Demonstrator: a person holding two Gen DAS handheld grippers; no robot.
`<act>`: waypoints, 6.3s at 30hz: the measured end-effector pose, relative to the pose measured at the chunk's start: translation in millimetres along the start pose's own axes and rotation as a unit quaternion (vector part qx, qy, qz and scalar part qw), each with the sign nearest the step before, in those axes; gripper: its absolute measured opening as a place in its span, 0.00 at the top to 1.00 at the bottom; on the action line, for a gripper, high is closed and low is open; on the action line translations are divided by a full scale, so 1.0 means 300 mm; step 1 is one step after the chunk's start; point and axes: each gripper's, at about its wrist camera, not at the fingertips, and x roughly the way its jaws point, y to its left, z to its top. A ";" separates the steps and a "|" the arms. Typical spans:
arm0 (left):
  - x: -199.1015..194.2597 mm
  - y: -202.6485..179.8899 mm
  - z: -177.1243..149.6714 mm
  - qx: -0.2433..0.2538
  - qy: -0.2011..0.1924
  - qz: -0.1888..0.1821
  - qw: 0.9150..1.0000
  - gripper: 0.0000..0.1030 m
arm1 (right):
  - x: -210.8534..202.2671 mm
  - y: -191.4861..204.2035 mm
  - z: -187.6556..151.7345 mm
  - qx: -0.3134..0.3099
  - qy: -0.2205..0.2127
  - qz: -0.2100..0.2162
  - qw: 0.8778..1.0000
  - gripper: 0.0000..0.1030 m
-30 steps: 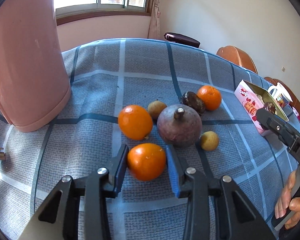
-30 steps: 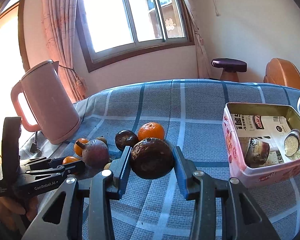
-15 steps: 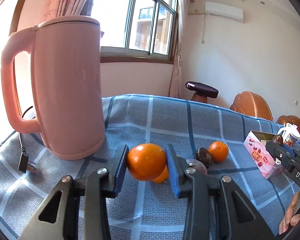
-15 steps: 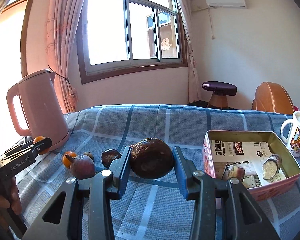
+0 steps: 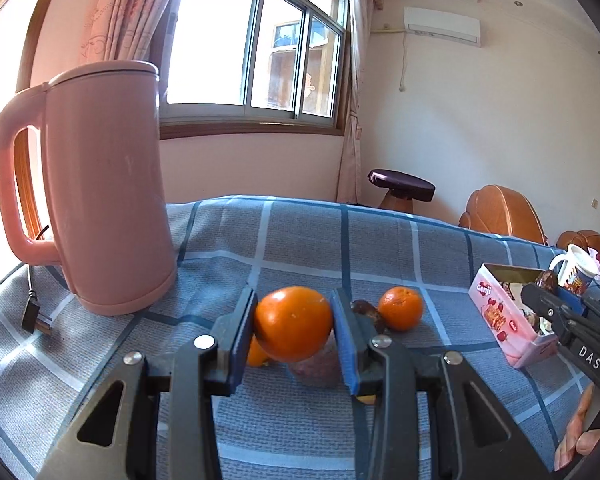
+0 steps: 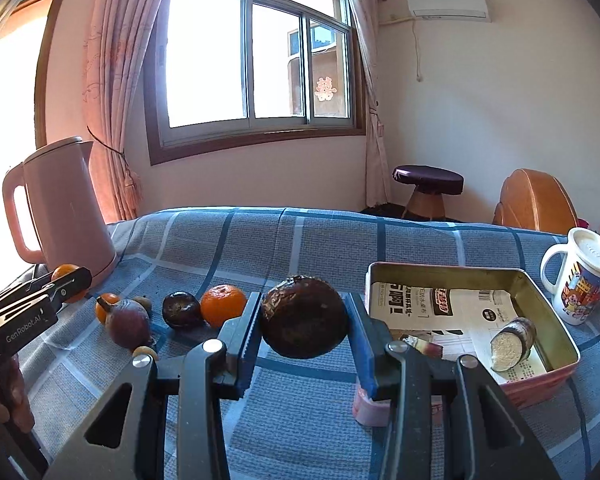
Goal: Organize fruits
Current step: 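Carry the orange and passion fruit over the pink tin box, then open both grippers to release the orange and passion fruit into the tin, then withdraw both tools from the tin box, then move both tools toward the remaining fruits beside the pink kettle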
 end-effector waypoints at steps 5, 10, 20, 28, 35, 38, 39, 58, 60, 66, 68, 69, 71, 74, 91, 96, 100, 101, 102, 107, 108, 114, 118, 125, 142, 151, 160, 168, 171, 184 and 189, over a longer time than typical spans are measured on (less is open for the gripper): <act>0.006 -0.107 -0.006 0.018 0.003 -0.014 1.000 0.62 | -0.006 -0.051 0.000 -0.001 -0.002 -0.019 1.000 0.58; 0.017 -0.207 -0.008 0.027 0.010 -0.033 0.999 0.62 | -0.005 -0.107 0.002 0.007 0.002 -0.034 0.999 0.58; 0.037 -0.385 -0.003 0.045 0.017 -0.068 0.996 0.62 | -0.010 -0.229 0.005 0.018 0.003 -0.061 0.998 0.58; 0.065 -0.534 0.001 0.058 0.020 -0.094 0.994 0.62 | -0.008 -0.340 0.005 0.026 0.011 -0.084 0.996 0.58; 0.093 -0.674 -0.008 0.076 0.023 -0.115 0.990 0.62 | 0.001 -0.435 0.005 0.030 0.018 -0.104 0.994 0.58; 0.107 -0.725 -0.008 0.081 0.026 -0.121 0.989 0.62 | 0.008 -0.476 0.005 0.031 0.023 -0.111 0.993 0.58; 0.113 -0.740 -0.006 0.080 0.027 -0.122 0.989 0.62 | 0.009 -0.487 0.004 0.031 0.024 -0.114 0.993 0.58; 0.228 -0.882 -0.013 0.087 0.081 -0.102 0.988 0.62 | 0.068 -0.612 -0.001 0.032 0.071 -0.125 0.989 0.58; 0.242 -0.878 -0.015 0.084 0.092 -0.101 0.987 0.62 | 0.077 -0.612 -0.005 0.033 0.083 -0.113 0.990 0.58; 0.254 -0.888 -0.023 0.092 0.103 -0.095 0.986 0.62 | 0.102 -0.602 -0.013 0.030 0.107 -0.093 0.989 0.58; 0.252 -0.897 -0.025 0.098 0.102 -0.093 0.986 0.62 | 0.104 -0.596 -0.014 0.027 0.107 -0.093 0.990 0.58; 0.252 -0.900 -0.026 0.100 0.102 -0.094 0.985 0.62 | 0.105 -0.592 -0.014 0.025 0.107 -0.092 0.990 0.58; 0.254 -0.898 -0.025 0.099 0.102 -0.094 0.985 0.62 | 0.109 -0.580 -0.014 0.020 0.107 -0.087 0.990 0.58; 0.256 -0.894 -0.024 0.097 0.103 -0.095 0.985 0.61 | 0.115 -0.568 -0.014 0.016 0.106 -0.076 0.991 0.58; 0.208 -0.863 -0.017 0.092 0.064 -0.050 0.992 0.21 | 0.102 -0.669 -0.023 0.128 0.101 0.006 0.987 0.53; 0.172 -0.844 -0.008 0.095 0.032 -0.036 0.994 0.01 | 0.079 -0.684 -0.015 0.158 0.078 0.031 0.984 0.49; 0.139 -0.846 0.000 0.113 0.007 -0.024 0.993 0.00 | 0.024 -0.681 -0.002 0.167 0.032 0.042 0.985 0.20; 0.137 -0.843 -0.001 0.117 0.006 -0.021 0.993 0.00 | 0.017 -0.680 -0.001 0.168 0.026 0.048 0.984 0.19; 0.136 -0.839 -0.002 0.118 0.006 -0.016 0.993 0.00 | 0.018 -0.683 0.002 0.170 0.024 0.054 0.984 0.19; 0.128 -0.779 0.006 0.096 0.001 0.003 0.995 0.00 | -0.034 -0.717 0.007 0.197 -0.015 0.038 0.980 0.19; 0.125 -0.762 0.009 0.086 -0.001 0.005 0.996 0.00 | -0.051 -0.726 0.008 0.201 -0.029 0.026 0.979 0.19; 0.106 -0.698 0.003 0.050 -0.028 0.030 0.998 0.00 | -0.121 -0.728 0.013 0.192 -0.093 -0.068 0.975 0.19; 0.093 -0.680 0.001 0.046 -0.042 0.046 0.997 0.00 | -0.134 -0.706 0.011 0.174 -0.111 -0.103 0.973 0.19; 0.107 -0.677 0.005 0.044 -0.033 0.056 0.997 0.00 | -0.156 -0.670 -0.005 0.149 -0.141 -0.140 0.969 0.19; 0.086 -0.653 -0.011 0.027 -0.025 0.057 0.998 0.00 | -0.153 -0.606 -0.017 0.133 -0.121 -0.152 0.972 0.18; 0.061 -0.648 -0.023 0.035 -0.019 0.053 0.998 0.00 | -0.179 -0.593 -0.039 0.154 -0.116 -0.160 0.968 0.18; 0.040 -0.603 -0.030 0.043 -0.008 0.048 0.998 0.00 | -0.219 -0.572 -0.061 0.177 -0.117 -0.177 0.961 0.18; 0.046 -0.522 -0.028 0.053 0.005 0.057 0.997 0.00 | -0.225 -0.513 -0.063 0.176 -0.112 -0.178 0.962 0.18; 0.041 -0.485 -0.027 0.053 0.003 0.060 0.997 0.00 | -0.214 -0.485 -0.061 0.175 -0.104 -0.175 0.963 0.18; 0.039 -0.334 -0.010 0.048 0.001 0.076 0.996 0.00 | -0.155 -0.295 -0.035 0.141 -0.093 -0.159 0.973 0.18; 0.040 -0.270 -0.004 0.048 -0.002 0.086 0.995 0.00 | -0.123 -0.199 -0.024 0.131 -0.090 -0.137 0.978 0.18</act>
